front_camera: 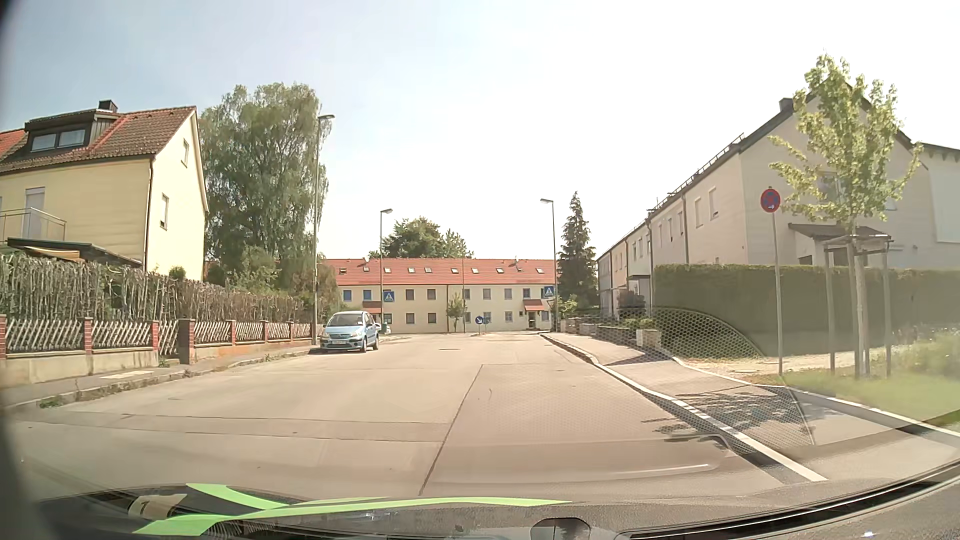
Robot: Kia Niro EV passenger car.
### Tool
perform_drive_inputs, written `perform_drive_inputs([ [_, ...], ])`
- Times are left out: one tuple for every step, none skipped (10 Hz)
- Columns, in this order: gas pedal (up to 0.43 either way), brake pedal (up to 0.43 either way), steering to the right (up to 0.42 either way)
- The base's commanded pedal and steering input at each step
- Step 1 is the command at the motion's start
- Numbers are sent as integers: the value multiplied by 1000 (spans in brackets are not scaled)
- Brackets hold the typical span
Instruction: Follow the waypoints while adhering to traffic rules and regulations
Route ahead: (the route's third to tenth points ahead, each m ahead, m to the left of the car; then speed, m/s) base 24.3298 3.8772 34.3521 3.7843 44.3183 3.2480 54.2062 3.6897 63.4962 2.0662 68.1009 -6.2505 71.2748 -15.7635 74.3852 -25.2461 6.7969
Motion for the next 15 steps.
perform_drive_inputs([
  [157, 0, 0],
  [157, 0, -1],
  [157, 0, 0],
  [157, 0, -1],
  [157, 0, -1],
  [157, 0, -2],
  [157, 0, -3],
  [157, 0, -7],
  [157, 0, -8],
  [157, 0, -8],
  [150, 0, -7],
  [118, 0, -7],
  [79, 0, -7],
  [59, 0, -7],
  [39, 0, -7],
])
